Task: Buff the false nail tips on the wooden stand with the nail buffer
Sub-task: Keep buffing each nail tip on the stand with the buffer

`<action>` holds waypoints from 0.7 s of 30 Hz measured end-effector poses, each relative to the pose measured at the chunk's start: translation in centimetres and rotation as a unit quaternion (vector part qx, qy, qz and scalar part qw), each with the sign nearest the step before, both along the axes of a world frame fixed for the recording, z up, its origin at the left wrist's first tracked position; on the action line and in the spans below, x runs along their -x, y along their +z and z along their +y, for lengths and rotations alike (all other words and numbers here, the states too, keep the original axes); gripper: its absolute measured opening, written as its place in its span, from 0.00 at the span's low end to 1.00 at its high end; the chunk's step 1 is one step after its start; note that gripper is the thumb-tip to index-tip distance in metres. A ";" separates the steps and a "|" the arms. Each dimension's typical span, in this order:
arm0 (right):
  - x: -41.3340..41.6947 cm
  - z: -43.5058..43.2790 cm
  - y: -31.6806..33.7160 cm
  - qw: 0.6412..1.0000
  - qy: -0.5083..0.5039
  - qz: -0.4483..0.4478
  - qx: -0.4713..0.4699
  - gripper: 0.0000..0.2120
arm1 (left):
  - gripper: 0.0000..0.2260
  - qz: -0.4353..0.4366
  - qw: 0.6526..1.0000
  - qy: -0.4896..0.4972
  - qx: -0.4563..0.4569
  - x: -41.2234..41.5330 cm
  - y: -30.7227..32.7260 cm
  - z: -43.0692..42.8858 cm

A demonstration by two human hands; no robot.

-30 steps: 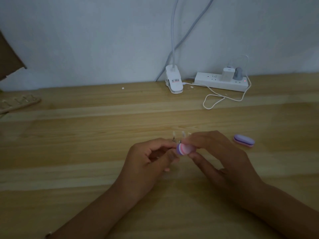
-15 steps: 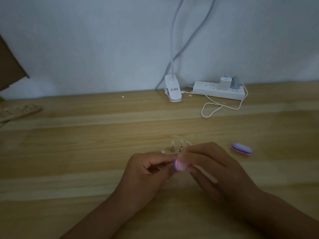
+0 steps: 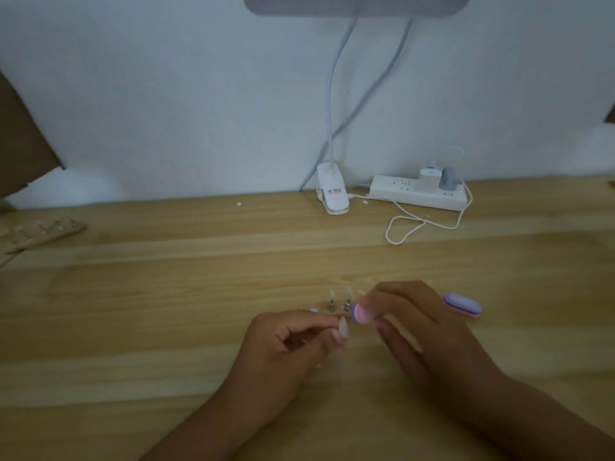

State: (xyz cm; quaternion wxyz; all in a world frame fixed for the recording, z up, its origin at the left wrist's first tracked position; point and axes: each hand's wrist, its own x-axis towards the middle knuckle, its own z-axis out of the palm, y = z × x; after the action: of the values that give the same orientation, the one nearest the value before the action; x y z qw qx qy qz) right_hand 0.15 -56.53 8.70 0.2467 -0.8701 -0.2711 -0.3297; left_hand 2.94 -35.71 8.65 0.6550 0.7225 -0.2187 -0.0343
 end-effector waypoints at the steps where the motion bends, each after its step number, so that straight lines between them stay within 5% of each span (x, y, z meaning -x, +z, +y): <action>1: 0.0 0.0 0.2 1.000 -0.007 -0.006 -0.002 0.11 | 0.12 0.007 1.000 0.000 0.000 -0.1 0.0 -0.1; 7: 0.5 1.2 0.0 0.995 0.038 -0.045 0.078 0.10 | 0.08 0.033 0.999 -0.020 -0.004 -0.2 -0.2 -0.1; 11: 0.1 0.2 0.4 0.998 -0.025 -0.027 0.044 0.11 | 0.08 0.036 0.999 -0.014 0.003 -0.3 -0.5 -0.1; 21: 0.3 2.0 0.2 0.997 0.024 -0.057 0.047 0.11 | 0.07 0.031 0.999 -0.009 -0.007 -0.6 -0.6 0.0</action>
State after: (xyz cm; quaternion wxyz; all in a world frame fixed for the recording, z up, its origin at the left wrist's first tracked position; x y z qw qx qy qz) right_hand -0.18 -54.48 8.92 0.1975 -0.8537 -0.3211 -0.3593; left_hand 3.51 -35.72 8.08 0.6561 0.7234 -0.2051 -0.0642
